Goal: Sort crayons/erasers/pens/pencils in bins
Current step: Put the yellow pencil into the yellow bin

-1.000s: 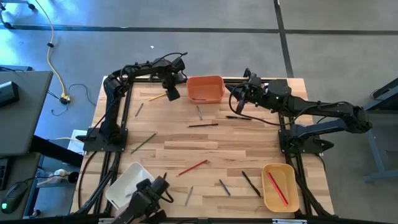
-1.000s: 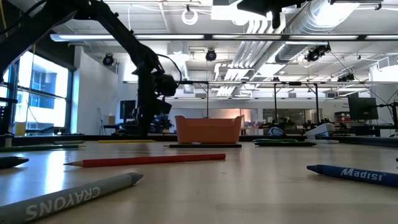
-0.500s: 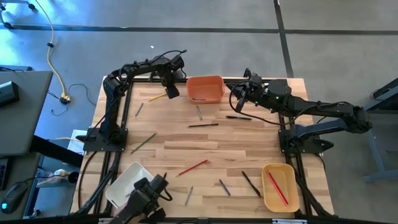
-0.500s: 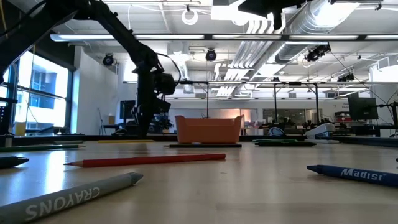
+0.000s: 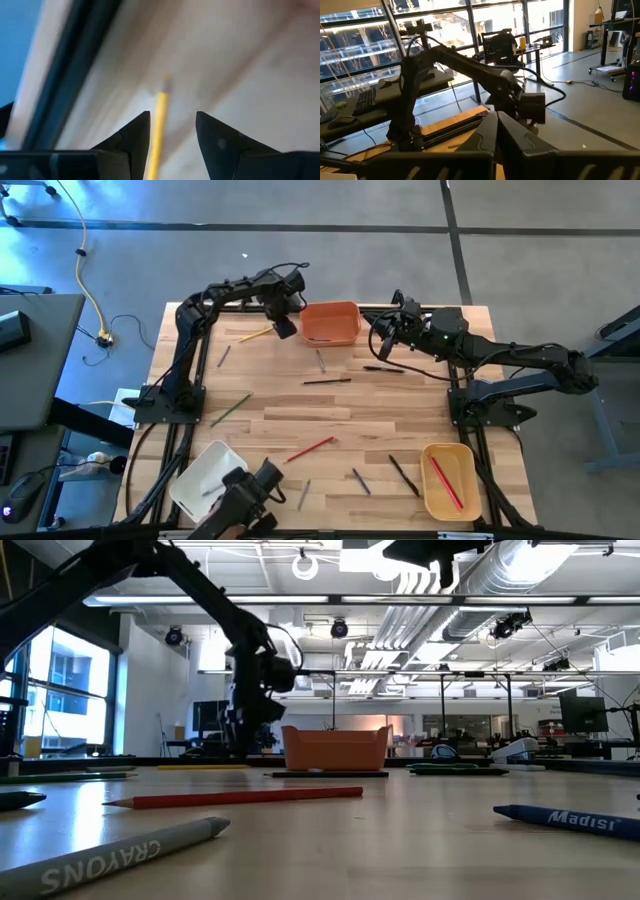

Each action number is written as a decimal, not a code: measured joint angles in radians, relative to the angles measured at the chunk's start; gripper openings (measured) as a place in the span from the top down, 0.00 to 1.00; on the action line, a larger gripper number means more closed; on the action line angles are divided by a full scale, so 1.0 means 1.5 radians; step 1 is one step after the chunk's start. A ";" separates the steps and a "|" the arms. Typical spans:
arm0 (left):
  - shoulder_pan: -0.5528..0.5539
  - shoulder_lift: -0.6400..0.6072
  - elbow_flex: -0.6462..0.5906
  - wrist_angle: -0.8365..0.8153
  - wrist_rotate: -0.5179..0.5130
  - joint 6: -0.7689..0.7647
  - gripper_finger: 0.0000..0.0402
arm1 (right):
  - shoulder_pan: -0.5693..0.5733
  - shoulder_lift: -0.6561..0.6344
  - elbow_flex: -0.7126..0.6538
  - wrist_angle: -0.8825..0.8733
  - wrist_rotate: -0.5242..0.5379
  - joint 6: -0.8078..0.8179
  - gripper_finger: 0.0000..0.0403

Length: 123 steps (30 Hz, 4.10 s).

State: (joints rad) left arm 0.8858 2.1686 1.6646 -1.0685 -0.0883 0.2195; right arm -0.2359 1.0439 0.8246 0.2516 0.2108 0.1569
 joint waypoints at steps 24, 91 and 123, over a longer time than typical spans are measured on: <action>0.004 0.013 0.001 0.016 -0.010 -0.022 0.69 | 0.000 0.000 0.000 0.000 0.000 0.000 1.00; 0.025 0.013 -0.033 0.078 0.038 -0.235 0.55 | 0.000 0.000 0.000 -0.001 0.015 0.012 1.00; 0.035 0.018 -0.020 0.065 0.036 -0.201 0.99 | 0.000 0.000 0.000 0.000 0.017 0.012 1.00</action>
State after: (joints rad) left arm 0.9379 2.1961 1.6348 -0.9714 -0.0341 -0.0824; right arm -0.2363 1.0439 0.8246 0.2512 0.2359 0.1749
